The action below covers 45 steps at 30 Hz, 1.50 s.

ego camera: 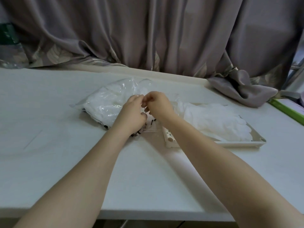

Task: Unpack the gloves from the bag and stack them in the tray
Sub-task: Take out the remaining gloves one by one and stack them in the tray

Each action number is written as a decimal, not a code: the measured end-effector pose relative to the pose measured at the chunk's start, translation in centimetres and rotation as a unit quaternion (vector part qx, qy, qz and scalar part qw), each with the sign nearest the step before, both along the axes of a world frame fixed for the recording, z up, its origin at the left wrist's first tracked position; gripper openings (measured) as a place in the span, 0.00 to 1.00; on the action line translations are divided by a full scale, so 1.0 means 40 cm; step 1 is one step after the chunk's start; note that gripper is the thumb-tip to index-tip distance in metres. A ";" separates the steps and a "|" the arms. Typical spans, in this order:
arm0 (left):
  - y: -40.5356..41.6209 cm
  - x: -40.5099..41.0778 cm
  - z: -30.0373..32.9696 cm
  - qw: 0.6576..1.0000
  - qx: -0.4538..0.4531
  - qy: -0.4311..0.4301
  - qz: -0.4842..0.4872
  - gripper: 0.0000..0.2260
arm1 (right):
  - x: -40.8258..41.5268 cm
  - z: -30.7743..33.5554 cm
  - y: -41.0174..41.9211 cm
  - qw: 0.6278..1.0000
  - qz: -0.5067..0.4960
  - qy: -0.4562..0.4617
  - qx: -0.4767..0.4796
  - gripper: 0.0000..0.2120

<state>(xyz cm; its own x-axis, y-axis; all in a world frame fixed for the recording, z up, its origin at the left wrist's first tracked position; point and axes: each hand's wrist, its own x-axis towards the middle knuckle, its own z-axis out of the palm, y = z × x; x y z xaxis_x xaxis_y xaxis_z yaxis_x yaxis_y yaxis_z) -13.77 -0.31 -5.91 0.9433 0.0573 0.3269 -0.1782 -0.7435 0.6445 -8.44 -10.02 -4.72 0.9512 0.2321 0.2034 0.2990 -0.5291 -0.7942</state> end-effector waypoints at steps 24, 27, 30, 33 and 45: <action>-0.126 -0.080 0.083 0.979 0.040 -0.197 -0.027 0.26 | -0.109 0.136 -0.362 0.748 0.231 0.169 0.599 0.08; -0.196 -0.071 0.097 0.972 0.134 -0.084 -0.172 0.38 | -0.134 0.148 -0.369 0.746 0.232 0.174 0.599 0.05; -0.231 -0.058 0.078 0.975 0.118 -0.009 -0.187 0.25 | -0.151 0.167 -0.379 0.728 0.195 0.176 0.633 0.05; -0.222 -0.057 0.050 0.983 0.009 -0.025 -0.181 0.09 | -0.157 0.186 -0.413 0.709 0.141 0.157 0.673 0.09; -0.239 -0.118 0.148 0.865 -0.333 0.295 -0.230 0.12 | -0.110 0.107 -0.498 0.979 -0.163 -0.069 0.100 0.03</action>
